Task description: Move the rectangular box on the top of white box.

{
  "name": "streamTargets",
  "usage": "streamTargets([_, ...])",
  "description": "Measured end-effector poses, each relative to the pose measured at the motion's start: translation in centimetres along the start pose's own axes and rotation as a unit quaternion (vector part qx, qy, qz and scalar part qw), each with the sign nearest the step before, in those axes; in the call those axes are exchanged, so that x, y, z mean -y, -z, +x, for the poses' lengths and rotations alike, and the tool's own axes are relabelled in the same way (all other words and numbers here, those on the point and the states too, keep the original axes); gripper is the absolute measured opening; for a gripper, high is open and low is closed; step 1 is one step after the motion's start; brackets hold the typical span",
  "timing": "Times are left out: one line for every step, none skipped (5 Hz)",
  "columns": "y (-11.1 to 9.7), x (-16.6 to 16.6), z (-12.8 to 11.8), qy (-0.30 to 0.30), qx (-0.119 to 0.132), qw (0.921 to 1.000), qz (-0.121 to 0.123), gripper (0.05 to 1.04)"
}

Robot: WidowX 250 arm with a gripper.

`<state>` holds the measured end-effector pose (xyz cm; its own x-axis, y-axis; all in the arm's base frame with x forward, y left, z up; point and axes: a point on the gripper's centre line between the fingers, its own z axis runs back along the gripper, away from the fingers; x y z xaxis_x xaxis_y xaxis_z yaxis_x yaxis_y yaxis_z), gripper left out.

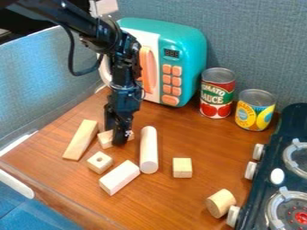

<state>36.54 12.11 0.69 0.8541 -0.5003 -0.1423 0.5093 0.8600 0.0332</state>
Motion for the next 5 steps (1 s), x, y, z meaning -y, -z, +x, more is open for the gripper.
streamTargets([0.0,0.0,0.2,0.0,-0.003,1.0,0.006,0.563])
streamTargets([-0.1,0.9,-0.8,-0.018,0.001,0.9998,0.007,0.562])
streamTargets([-4.7,3.7,-3.2,-0.092,0.04,0.9943,0.037,0.562])
streamTargets([-9.8,7.4,-4.6,-0.094,0.066,0.9894,0.089,0.562])
streamTargets([-10.8,9.1,-5.2,-0.097,0.05,0.9879,0.111,0.562])
